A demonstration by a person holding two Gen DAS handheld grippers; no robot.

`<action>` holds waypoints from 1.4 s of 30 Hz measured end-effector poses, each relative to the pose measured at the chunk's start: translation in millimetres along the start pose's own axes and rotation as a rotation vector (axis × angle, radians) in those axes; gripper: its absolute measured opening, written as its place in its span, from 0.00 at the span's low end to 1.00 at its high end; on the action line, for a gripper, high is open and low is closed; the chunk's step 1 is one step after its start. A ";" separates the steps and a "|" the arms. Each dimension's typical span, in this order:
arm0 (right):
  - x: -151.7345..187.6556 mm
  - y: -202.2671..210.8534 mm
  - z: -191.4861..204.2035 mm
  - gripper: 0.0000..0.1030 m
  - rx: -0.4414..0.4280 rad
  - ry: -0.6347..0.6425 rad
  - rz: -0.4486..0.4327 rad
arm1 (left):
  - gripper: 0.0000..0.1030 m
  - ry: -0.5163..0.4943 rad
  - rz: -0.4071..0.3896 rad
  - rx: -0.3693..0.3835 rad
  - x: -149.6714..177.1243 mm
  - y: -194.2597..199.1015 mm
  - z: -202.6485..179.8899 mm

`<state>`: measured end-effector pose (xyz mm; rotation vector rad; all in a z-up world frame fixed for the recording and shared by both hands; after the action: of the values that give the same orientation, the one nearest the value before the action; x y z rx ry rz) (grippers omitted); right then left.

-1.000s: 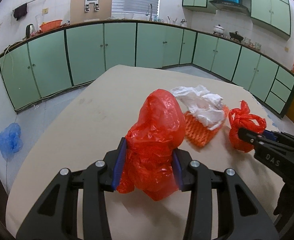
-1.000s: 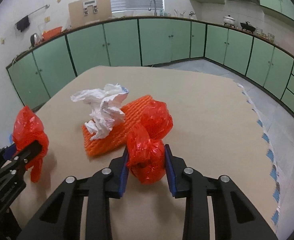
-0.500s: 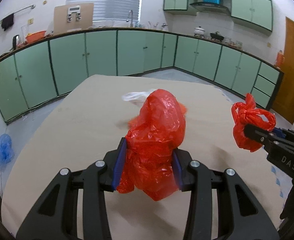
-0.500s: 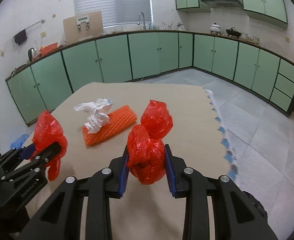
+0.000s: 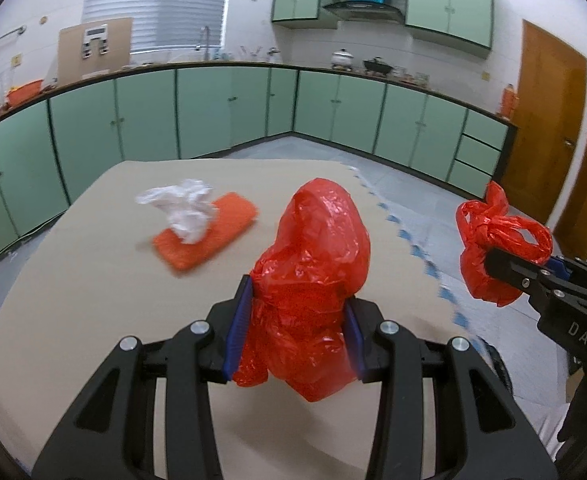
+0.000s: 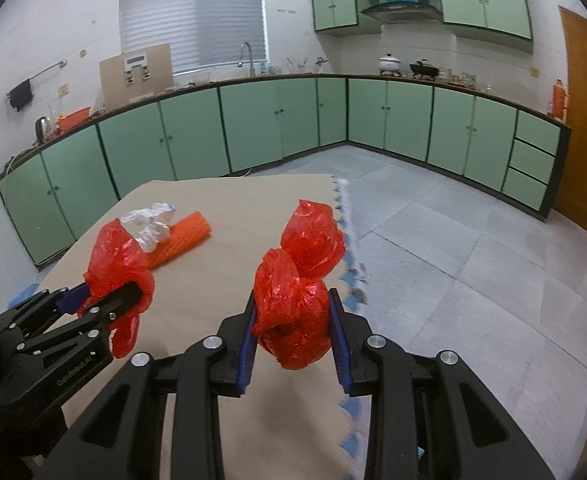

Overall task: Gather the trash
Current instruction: 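Lift both red bags and carry them toward the black bin, then open both tools over the black bin to drop the red bags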

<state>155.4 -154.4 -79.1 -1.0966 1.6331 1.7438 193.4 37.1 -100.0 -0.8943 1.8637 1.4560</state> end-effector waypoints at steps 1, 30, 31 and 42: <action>2.8 4.5 -5.5 0.31 0.010 -0.007 -0.002 | 0.38 -0.007 0.000 0.010 2.3 1.0 -7.1; 98.6 68.7 -149.2 0.31 0.266 -0.195 0.061 | 0.39 -0.220 0.081 0.290 76.7 -17.5 -196.6; 102.7 69.3 -152.6 0.31 0.270 -0.199 0.066 | 0.39 -0.224 0.084 0.293 79.1 -18.9 -200.6; 139.1 53.9 -182.2 0.31 0.291 -0.237 0.145 | 0.40 -0.250 0.169 0.306 108.5 -56.5 -237.8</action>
<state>74.6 -362.4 -154.2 -0.6273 1.7792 1.5886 162.0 -219.9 -167.1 -0.3979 1.9360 1.2642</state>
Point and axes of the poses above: each gripper's, at about its wrist camera, not at the fingertips, and y roughly against the way its jaws point, z to its left, x to its underside, the point moved 3 cm from there along -y, roughly the way its jaws point, and after that the axes turned 9 degrees about y, right-handed, at the moved point
